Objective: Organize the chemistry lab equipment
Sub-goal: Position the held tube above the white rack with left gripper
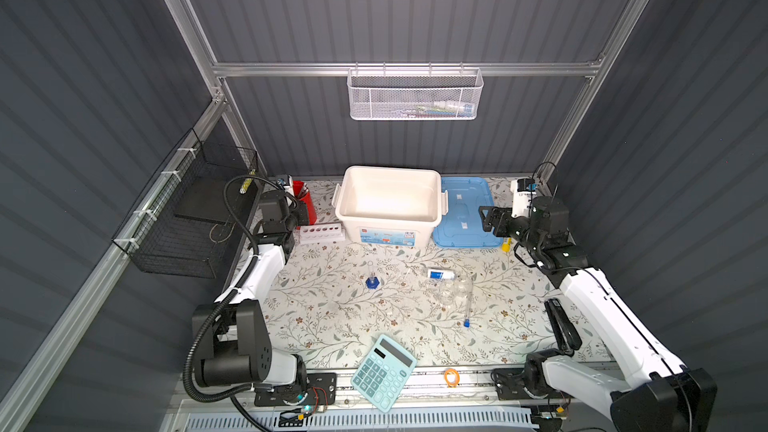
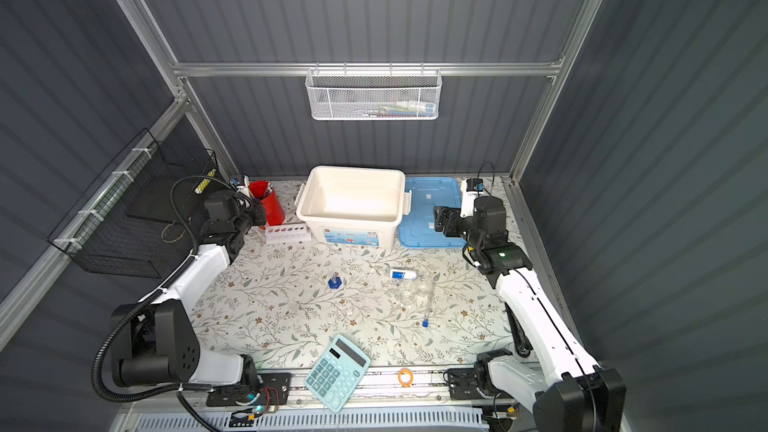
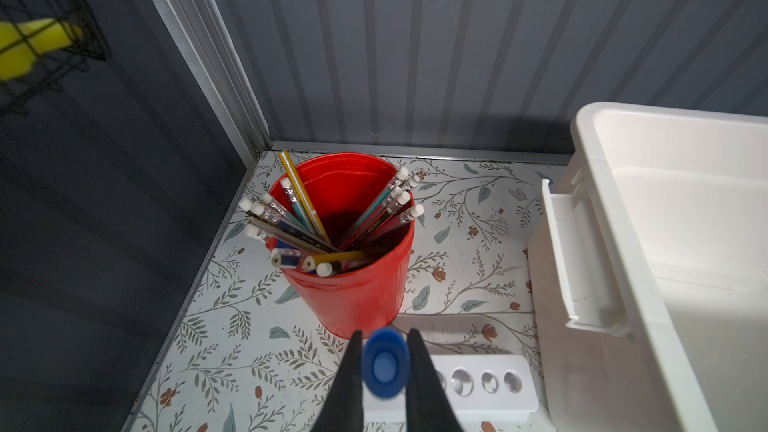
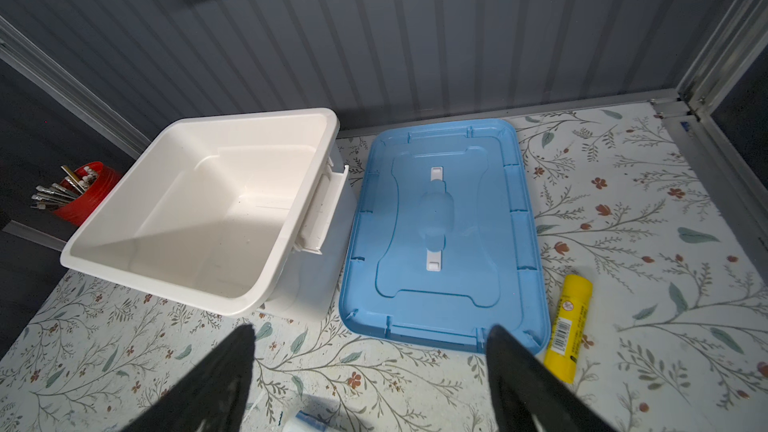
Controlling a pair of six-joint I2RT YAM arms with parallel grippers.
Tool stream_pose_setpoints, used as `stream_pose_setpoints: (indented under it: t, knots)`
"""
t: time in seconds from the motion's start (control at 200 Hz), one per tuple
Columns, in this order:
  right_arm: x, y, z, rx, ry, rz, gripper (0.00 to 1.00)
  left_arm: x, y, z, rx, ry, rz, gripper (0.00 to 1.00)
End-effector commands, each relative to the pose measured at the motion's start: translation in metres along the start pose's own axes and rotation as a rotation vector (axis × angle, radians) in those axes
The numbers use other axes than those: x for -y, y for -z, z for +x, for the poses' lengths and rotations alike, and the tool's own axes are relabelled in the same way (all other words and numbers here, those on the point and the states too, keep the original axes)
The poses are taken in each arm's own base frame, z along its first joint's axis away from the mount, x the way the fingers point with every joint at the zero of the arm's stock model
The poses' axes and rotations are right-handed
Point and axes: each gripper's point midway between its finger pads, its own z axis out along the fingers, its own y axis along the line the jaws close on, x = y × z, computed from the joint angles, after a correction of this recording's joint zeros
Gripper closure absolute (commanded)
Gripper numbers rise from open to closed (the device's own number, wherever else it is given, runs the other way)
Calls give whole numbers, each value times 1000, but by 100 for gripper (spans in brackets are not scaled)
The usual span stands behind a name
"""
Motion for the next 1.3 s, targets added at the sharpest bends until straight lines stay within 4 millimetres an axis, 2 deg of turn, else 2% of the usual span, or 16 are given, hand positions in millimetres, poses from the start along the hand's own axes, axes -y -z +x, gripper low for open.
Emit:
stream_pose_setpoints:
  t: [0.0,1.296]
  knots:
    - [1,6,-11,35,9,14,13,-6,-3,-2,24,-7,-21,100]
    - [4,3,-6,19,-2,26,13,-6,-19,33,9,26,-18,100]
